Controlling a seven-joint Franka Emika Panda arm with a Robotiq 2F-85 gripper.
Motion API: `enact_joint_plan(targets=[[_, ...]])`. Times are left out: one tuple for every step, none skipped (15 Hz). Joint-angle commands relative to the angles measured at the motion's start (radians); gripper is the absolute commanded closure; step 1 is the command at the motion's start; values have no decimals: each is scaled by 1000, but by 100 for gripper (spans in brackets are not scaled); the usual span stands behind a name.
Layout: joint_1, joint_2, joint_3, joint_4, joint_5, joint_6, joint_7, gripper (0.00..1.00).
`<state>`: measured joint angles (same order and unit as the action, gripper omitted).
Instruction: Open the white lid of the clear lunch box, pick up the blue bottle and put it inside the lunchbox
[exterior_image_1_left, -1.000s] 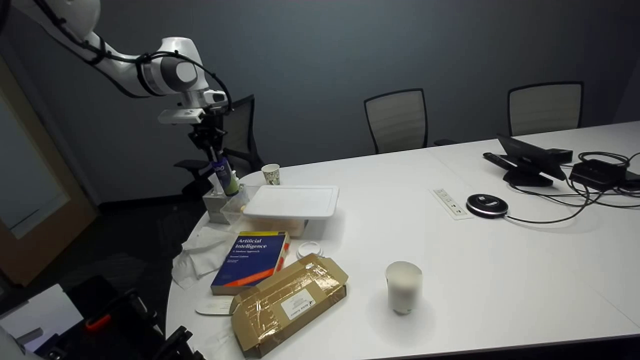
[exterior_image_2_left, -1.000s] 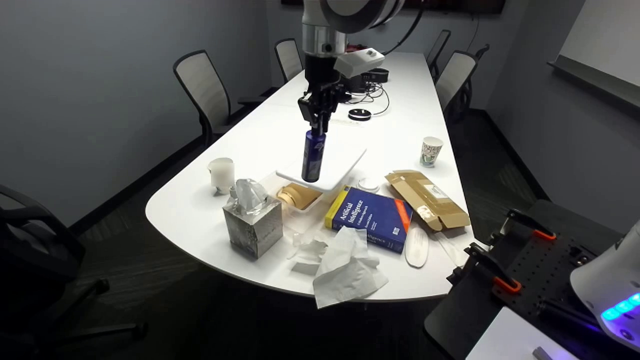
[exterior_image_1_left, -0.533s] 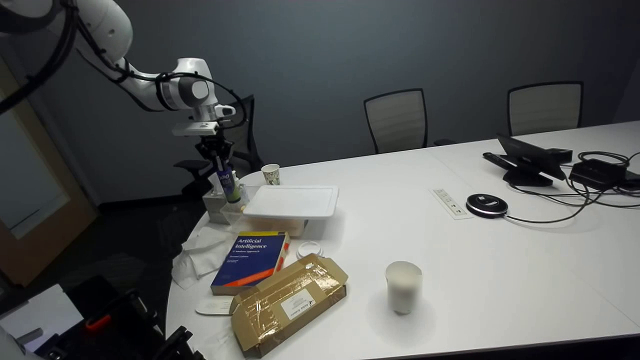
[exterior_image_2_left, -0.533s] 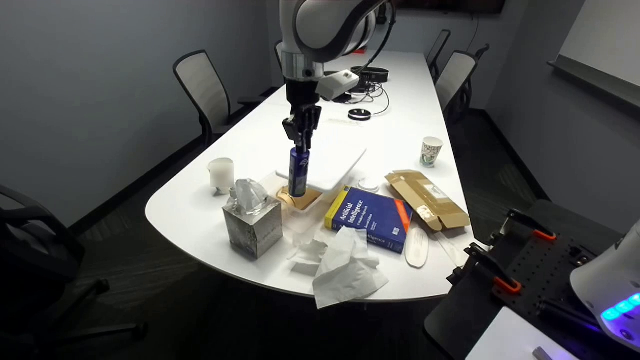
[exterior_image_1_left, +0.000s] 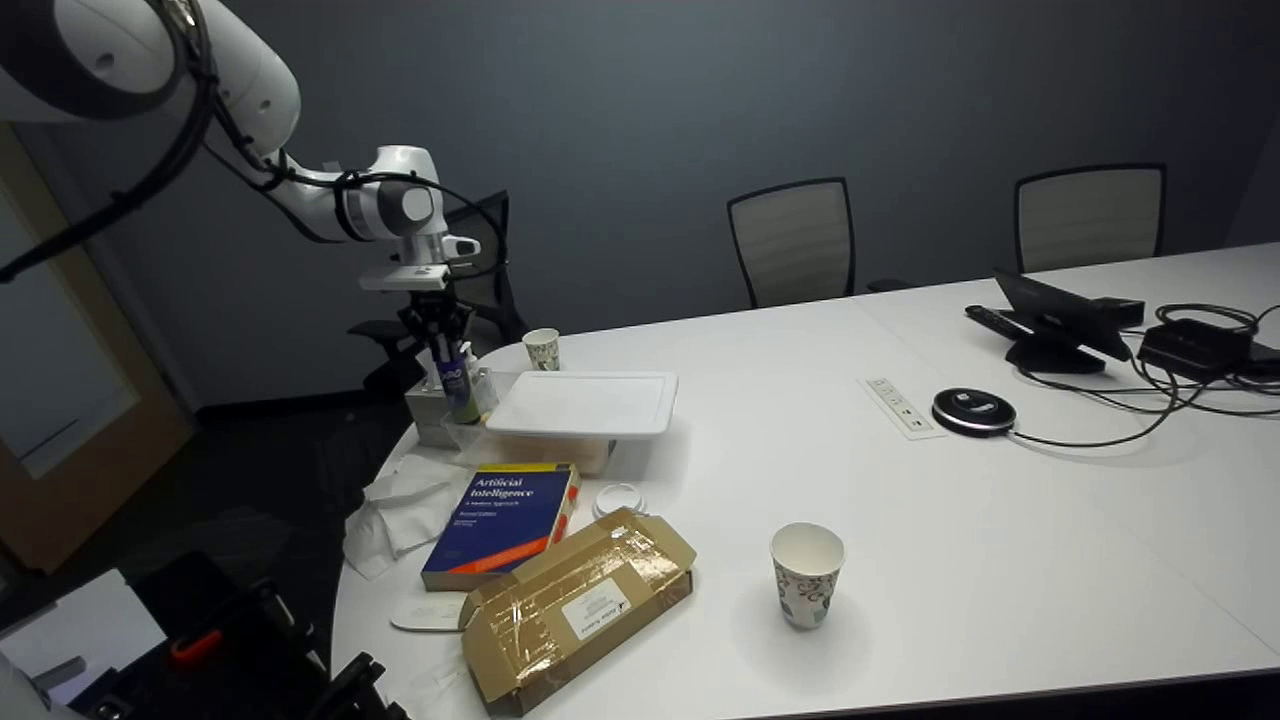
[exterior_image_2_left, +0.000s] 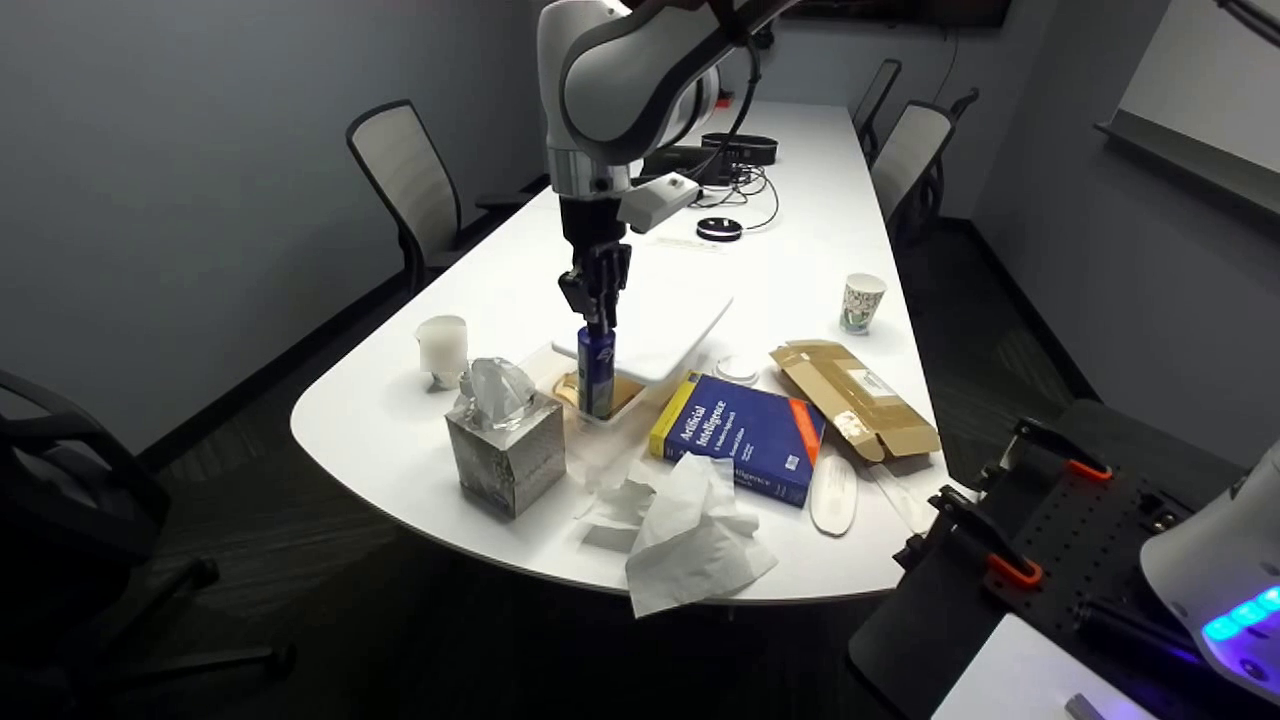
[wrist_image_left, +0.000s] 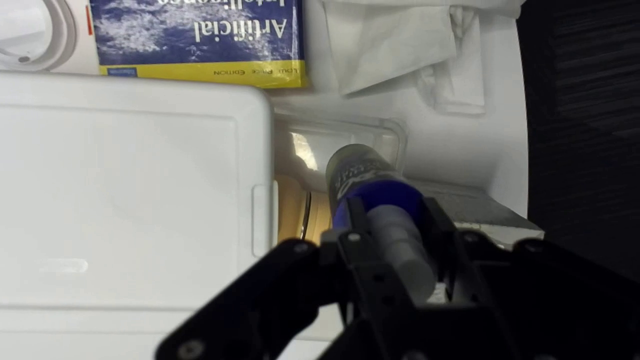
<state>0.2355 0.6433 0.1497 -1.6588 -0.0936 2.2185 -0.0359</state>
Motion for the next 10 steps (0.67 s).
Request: enact_joint_plan(targets=[[15,29,-5,58,-11,-75,-6,92],[15,36,-5,64,-11,-84,-6,92],[11,43,0,69,-5,-88,-14,92],[9,52,2,74,-1,-89,-18,92],[11,64,1,81,-1,-93,-14,92],[9,75,3,87,2,-90,-18,92],[11,87,1,94,-1,-89,-15,92],[12,99,1,101,-1,-89,-15,92],[9,108,5,105,0,-81,-27,92],[11,117,4,113,-2,-87,-28,92]])
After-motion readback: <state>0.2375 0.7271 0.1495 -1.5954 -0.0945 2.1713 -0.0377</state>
